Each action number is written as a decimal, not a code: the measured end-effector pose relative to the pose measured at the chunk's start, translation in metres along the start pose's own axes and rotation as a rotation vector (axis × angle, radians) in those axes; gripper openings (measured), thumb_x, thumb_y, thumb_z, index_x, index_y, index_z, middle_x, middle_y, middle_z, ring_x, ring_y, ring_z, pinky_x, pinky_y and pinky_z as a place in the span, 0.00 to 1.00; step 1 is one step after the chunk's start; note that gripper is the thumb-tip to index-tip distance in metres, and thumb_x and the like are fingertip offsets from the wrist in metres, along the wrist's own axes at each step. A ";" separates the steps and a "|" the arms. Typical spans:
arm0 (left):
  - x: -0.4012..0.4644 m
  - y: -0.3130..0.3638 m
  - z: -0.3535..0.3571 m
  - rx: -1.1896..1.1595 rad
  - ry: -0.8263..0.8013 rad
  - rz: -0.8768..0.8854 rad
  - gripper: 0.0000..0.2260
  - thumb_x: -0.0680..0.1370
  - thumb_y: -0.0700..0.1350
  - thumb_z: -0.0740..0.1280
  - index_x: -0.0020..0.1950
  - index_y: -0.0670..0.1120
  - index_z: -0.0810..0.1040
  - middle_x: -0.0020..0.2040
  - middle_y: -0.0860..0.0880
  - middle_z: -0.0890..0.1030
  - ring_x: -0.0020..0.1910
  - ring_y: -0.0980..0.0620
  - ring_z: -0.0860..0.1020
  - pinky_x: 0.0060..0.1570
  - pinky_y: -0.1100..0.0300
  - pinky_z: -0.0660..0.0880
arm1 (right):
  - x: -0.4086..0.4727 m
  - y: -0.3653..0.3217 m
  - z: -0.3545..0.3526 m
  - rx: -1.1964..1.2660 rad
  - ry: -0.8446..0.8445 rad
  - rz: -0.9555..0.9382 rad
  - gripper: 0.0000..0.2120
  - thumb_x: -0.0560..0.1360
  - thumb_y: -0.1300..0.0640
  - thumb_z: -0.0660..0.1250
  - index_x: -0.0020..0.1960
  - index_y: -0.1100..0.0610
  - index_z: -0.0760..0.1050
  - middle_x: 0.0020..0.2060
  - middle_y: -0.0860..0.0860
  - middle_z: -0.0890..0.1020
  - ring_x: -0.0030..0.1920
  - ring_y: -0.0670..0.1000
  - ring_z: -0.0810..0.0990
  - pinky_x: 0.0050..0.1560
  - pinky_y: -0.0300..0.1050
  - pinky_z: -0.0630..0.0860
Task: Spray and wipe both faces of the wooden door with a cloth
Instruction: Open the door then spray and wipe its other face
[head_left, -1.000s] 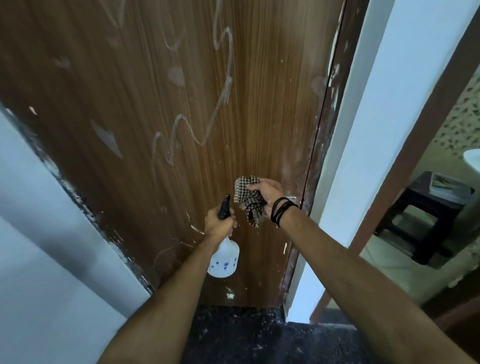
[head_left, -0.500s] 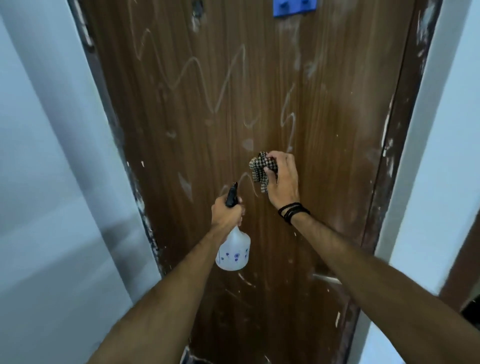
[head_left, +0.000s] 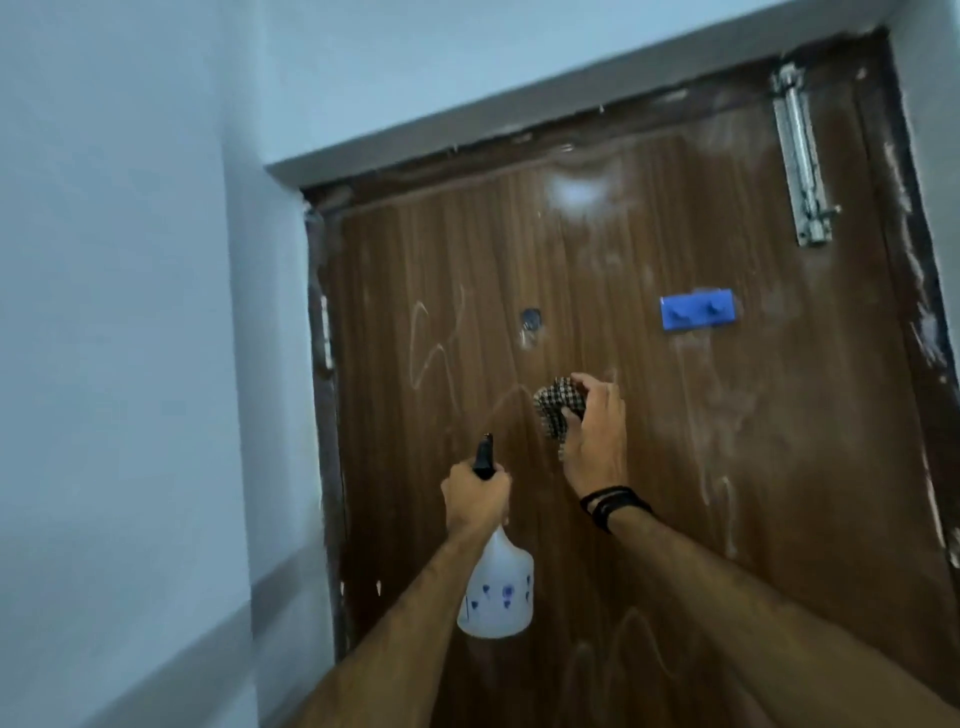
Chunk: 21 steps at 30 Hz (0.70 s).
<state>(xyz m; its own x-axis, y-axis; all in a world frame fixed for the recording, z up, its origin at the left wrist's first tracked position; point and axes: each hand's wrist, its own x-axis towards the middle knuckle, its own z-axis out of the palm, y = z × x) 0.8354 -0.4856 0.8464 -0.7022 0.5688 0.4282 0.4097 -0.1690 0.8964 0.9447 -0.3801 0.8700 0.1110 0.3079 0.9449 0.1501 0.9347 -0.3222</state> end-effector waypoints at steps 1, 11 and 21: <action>0.012 0.010 -0.007 0.005 0.006 0.025 0.04 0.81 0.40 0.66 0.47 0.44 0.80 0.34 0.46 0.81 0.29 0.52 0.79 0.30 0.60 0.77 | 0.010 -0.006 0.008 -0.016 0.008 -0.018 0.20 0.83 0.48 0.53 0.63 0.61 0.72 0.55 0.57 0.74 0.54 0.52 0.71 0.56 0.42 0.66; 0.083 0.094 -0.047 -0.012 0.058 0.157 0.06 0.80 0.38 0.65 0.45 0.45 0.78 0.35 0.45 0.81 0.31 0.51 0.80 0.35 0.59 0.80 | 0.122 -0.052 0.067 -0.152 -0.042 -0.238 0.14 0.77 0.67 0.66 0.61 0.59 0.75 0.57 0.58 0.73 0.54 0.58 0.73 0.48 0.52 0.76; 0.121 0.095 -0.062 -0.003 0.125 0.116 0.06 0.81 0.39 0.65 0.45 0.42 0.79 0.35 0.47 0.79 0.28 0.53 0.76 0.29 0.61 0.75 | 0.154 -0.031 0.124 -0.237 -0.146 -0.225 0.19 0.76 0.66 0.67 0.65 0.57 0.71 0.62 0.57 0.70 0.62 0.57 0.70 0.59 0.55 0.76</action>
<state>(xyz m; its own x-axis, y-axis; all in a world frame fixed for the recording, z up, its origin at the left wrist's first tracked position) 0.7530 -0.4824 0.9904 -0.7171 0.4410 0.5397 0.4906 -0.2306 0.8403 0.8353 -0.3396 1.0325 -0.0902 0.1368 0.9865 0.3805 0.9201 -0.0929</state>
